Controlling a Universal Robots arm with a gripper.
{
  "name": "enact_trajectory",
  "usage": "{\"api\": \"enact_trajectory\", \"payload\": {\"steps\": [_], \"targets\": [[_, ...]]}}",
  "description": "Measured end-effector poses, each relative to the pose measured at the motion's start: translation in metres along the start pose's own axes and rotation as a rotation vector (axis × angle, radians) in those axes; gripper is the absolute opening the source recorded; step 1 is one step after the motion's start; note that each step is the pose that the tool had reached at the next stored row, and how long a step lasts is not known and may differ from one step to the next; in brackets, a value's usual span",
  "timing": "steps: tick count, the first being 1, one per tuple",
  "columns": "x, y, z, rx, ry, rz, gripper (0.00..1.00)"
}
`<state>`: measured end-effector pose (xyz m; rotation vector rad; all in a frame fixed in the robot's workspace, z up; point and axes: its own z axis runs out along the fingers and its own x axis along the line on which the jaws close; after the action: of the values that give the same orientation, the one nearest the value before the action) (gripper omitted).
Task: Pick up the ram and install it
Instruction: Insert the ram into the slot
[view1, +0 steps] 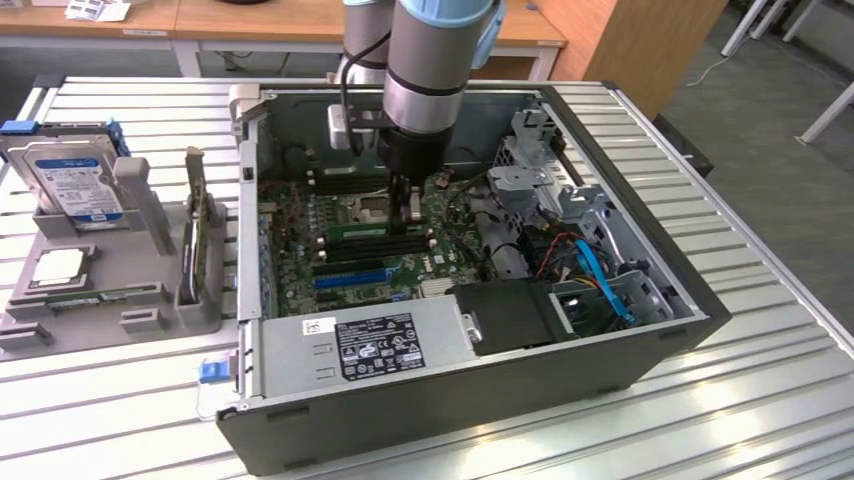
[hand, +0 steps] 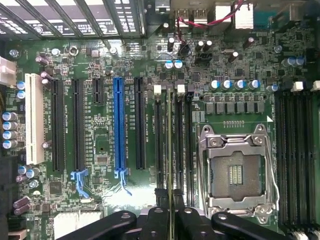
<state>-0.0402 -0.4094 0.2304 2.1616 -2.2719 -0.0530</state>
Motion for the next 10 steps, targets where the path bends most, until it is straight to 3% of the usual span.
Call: {"api": "enact_trajectory", "payload": {"steps": [6,10], "targets": [[0.0003,-0.0003,0.0109,0.0000,0.0000,0.000,0.14],[0.0004,-0.0004,0.0113,0.0000,0.0012,0.000,0.14]]}}
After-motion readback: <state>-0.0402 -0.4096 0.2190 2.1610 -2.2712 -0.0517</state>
